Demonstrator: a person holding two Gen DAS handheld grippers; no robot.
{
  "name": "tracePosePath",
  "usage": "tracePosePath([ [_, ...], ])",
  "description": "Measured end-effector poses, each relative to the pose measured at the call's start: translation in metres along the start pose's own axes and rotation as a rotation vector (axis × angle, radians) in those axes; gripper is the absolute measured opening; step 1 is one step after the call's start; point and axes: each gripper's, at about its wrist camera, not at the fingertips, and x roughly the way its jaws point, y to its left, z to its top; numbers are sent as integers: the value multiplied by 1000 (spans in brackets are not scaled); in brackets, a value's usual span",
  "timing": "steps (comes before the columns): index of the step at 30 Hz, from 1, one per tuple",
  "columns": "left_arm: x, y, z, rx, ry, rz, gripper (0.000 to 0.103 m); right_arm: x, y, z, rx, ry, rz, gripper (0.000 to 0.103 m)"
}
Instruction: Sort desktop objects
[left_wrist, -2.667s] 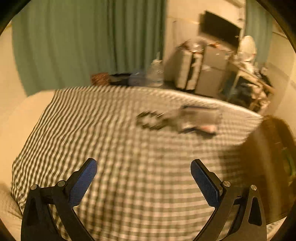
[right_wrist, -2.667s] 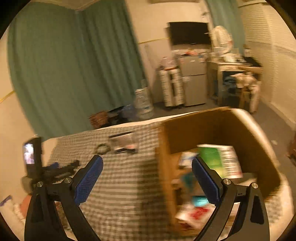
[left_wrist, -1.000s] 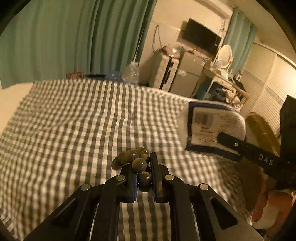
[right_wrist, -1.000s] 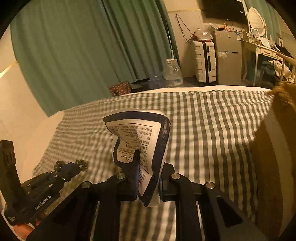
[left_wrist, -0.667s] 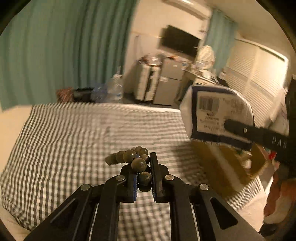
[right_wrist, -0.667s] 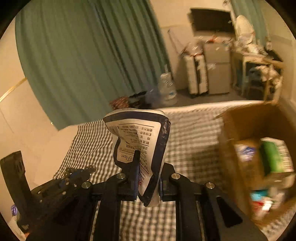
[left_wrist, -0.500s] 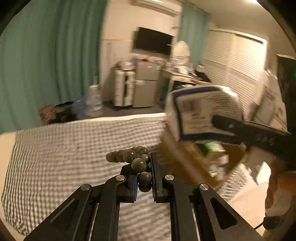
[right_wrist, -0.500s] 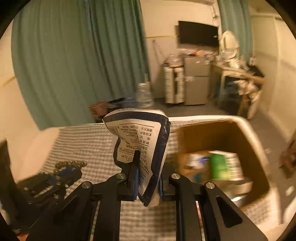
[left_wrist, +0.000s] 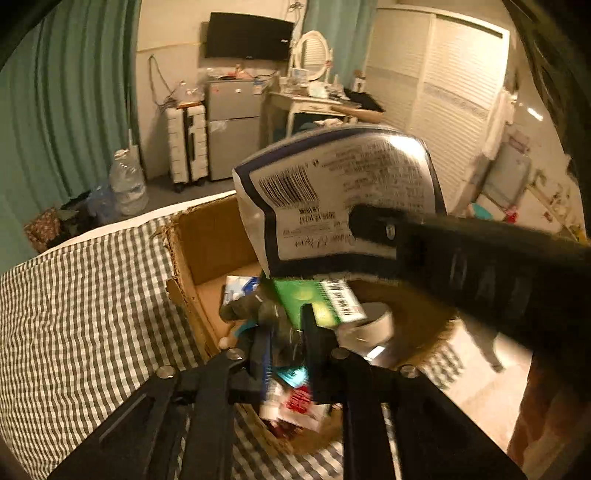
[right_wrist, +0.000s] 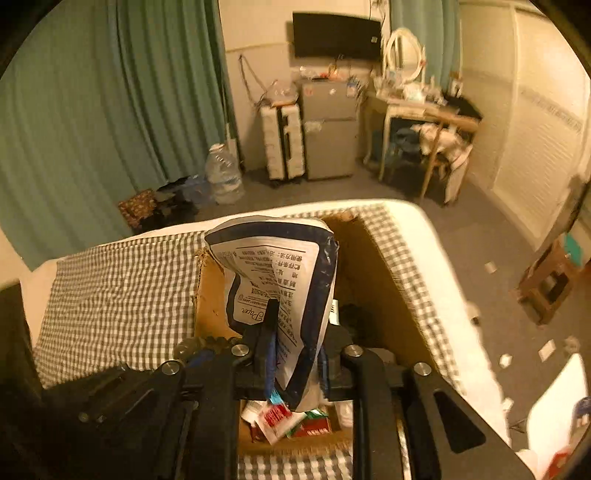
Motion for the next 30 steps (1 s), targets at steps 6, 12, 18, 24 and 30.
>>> tracePosePath([
  [6,-12,33,-17,-63,-35,54,94,24,-13,14,23,21,-14,91],
  [12,-82,49,-44,-106,-157,255,103,-14,-15,-4,26,-68,-29,91],
  [18,-140,67,-82,-188,-239,408,103,-78,0,-58,-73,-155,5,103],
  [24,-151,80,-134,-237,-191,471,103,-80,37,-136,-193,-184,47,103],
  [30,-150,82,-164,-255,-194,523,103,-44,53,-171,-266,-142,35,103],
])
